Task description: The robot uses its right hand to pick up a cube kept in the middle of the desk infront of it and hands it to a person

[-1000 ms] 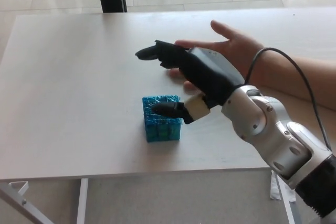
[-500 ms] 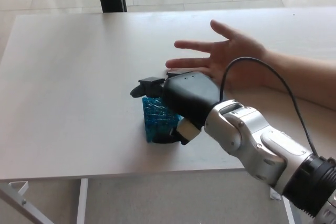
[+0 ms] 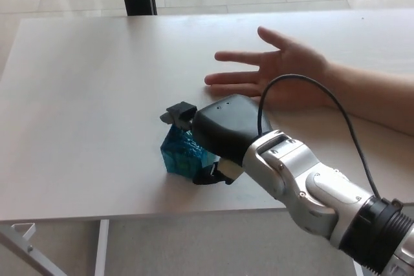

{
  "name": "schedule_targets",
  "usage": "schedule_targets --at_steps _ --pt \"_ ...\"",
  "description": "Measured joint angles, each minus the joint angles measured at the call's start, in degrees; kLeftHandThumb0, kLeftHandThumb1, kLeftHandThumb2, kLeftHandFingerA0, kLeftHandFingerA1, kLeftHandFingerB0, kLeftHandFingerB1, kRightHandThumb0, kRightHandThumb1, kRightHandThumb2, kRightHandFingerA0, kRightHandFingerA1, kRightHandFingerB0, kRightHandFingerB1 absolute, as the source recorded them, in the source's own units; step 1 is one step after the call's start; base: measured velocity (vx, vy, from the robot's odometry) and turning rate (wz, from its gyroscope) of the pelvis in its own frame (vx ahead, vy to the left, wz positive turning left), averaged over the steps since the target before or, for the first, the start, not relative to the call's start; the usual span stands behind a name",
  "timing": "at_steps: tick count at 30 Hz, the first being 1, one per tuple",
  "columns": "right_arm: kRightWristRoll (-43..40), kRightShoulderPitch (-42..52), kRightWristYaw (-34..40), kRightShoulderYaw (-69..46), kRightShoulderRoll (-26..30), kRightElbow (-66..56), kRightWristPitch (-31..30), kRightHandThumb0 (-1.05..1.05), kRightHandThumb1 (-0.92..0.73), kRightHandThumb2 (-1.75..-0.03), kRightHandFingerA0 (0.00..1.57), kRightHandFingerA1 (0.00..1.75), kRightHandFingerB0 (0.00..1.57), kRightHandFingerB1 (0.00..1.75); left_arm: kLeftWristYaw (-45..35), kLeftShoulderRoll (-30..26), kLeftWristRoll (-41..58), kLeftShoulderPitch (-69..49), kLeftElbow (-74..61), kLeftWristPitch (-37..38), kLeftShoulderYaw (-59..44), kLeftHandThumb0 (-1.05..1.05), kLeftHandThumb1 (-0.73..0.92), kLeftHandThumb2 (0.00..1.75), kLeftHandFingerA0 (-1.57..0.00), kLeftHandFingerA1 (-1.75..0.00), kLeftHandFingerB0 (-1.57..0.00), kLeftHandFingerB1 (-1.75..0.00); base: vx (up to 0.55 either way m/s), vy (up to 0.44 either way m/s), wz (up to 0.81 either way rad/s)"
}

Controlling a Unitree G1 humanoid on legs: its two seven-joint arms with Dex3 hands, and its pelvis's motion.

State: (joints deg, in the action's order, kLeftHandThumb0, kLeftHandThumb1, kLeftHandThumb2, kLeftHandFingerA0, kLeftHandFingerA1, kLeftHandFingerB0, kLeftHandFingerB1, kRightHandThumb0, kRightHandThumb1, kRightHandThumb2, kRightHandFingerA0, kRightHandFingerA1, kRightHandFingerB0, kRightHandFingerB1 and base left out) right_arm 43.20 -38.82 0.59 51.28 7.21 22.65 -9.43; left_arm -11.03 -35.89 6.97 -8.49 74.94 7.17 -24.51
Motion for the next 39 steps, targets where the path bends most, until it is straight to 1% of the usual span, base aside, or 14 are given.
schedule_targets --at_steps 1,2,4,5,10,12,17,18,19,21,22,23,35,39 --pt "0.3 0.2 0.9 0.0 -0.2 0.3 0.0 -0.31 -0.63 -0.66 0.97 1.75 0.79 0.67 0.0 0.0 0.0 0.0 0.0 0.0 0.0 -0.54 0.55 0.57 -0.44 -0.5 -0.5 -0.39 0.0 0.0 0.0" --pt "0.6 0.3 1.8 0.0 -0.3 0.7 0.1 -0.46 -0.42 -0.88 1.24 1.42 0.83 0.78 0.0 0.0 0.0 0.0 0.0 0.0 -0.1 -0.58 0.56 0.57 -0.42 -0.5 -0.49 -0.39 0.0 0.0 0.0" --pt "1.0 0.5 3.5 -0.1 -0.5 1.2 0.4 -0.45 -0.41 -0.89 1.23 1.39 0.84 0.83 0.0 0.0 0.0 0.0 0.0 0.0 0.0 -0.57 0.56 0.57 -0.44 -0.5 -0.5 -0.39 0.0 0.0 0.0" --pt "1.2 0.5 4.6 -0.1 -0.7 1.5 0.6 -0.42 -0.54 -0.62 0.98 1.75 0.9 0.86 0.0 0.0 0.0 0.0 0.0 0.0 0.1 -0.57 0.57 0.57 -0.45 -0.5 -0.5 -0.39 0.0 0.0 0.0" --pt "1.6 0.9 8.8 -0.4 -1.2 3.0 1.7 -0.45 -0.53 -0.62 0.97 1.75 0.87 0.87 0.0 0.0 0.0 -0.2 0.0 0.0 0.2 -0.58 0.55 0.57 -0.49 -0.49 -0.52 -0.4 0.0 0.0 0.0" --pt "1.6 1.2 10.4 -0.7 -1.5 3.7 2.1 -0.47 -0.4 -0.89 1.23 1.4 0.83 0.86 0.0 0.0 0.0 -0.2 0.0 0.0 0.2 -0.58 0.55 0.57 -0.47 -0.49 -0.53 -0.4 0.0 0.0 0.0" --pt "1.8 2.9 14.8 -2.5 -2.8 4.7 3.0 -0.45 -0.41 -0.88 1.22 1.4 0.82 0.83 0.0 0.1 0.0 -0.3 0.3 0.0 0.2 -0.58 0.56 0.57 -0.49 -0.46 -0.52 -0.39 0.0 0.0 0.0" --pt "1.8 3.3 15.7 -2.9 -3.0 4.9 3.3 -0.42 -0.5 -0.61 1.01 1.75 0.9 0.81 0.0 0.2 0.0 -0.3 0.4 0.0 0.2 -0.6 0.54 0.57 -0.52 -0.47 -0.55 -0.4 0.0 0.0 0.0" --pt "1.8 3.6 16.4 -3.2 -3.1 5.0 3.5 -0.45 -0.36 -0.86 1.3 1.41 0.85 0.87 0.0 0.2 0.0 -0.3 0.4 0.0 0.2 -0.59 0.56 0.58 -0.51 -0.48 -0.55 -0.4 0.0 0.0 0.0" --pt "1.8 4.5 18.1 -4.5 -3.5 5.1 4.2 -0.43 -0.37 -0.87 1.28 1.4 0.88 0.9 0.0 0.3 0.0 -0.5 0.5 0.0 0.1 -0.58 0.56 0.58 -0.51 -0.5 -0.55 -0.41 0.0 0.0 0.0" --pt "1.8 4.8 18.7 -5.0 -3.5 5.1 4.5 -0.38 -0.49 -0.62 1.0 1.75 0.89 0.87 0.0 0.3 0.0 -0.5 0.5 0.1 0.1 -0.58 0.56 0.57 -0.51 -0.5 -0.55 -0.41 0.0 0.0 0.0" --pt "1.8 5.1 19.5 -5.6 -3.6 5.2 4.8 -0.37 -0.54 -0.62 0.93 1.75 0.88 0.88 0.0 0.4 0.0 -0.5 0.5 0.1 0.1 -0.59 0.57 0.58 -0.51 -0.49 -0.53 -0.4 0.0 0.0 0.0" --pt "0.4 0.9 21.6 -20.8 -0.6 2.6 8.3 -0.21 -0.57 -0.85 1.01 1.7 0.94 0.88 0.0 0.4 0.0 -1.2 1.3 1.2 -0.4 -0.57 0.57 0.58 -0.52 -0.48 -0.54 -0.4 0.0 0.0 0.0" --pt "-0.9 -3.3 20.1 -25.8 2.0 3.6 8.6 -0.4 -0.59 -0.65 0.96 1.61 0.89 0.7 0.1 0.4 -0.1 -1.5 1.3 1.3 0.4 -0.54 0.58 0.58 -0.52 -0.47 -0.53 -0.4 0.0 0.0 0.0"
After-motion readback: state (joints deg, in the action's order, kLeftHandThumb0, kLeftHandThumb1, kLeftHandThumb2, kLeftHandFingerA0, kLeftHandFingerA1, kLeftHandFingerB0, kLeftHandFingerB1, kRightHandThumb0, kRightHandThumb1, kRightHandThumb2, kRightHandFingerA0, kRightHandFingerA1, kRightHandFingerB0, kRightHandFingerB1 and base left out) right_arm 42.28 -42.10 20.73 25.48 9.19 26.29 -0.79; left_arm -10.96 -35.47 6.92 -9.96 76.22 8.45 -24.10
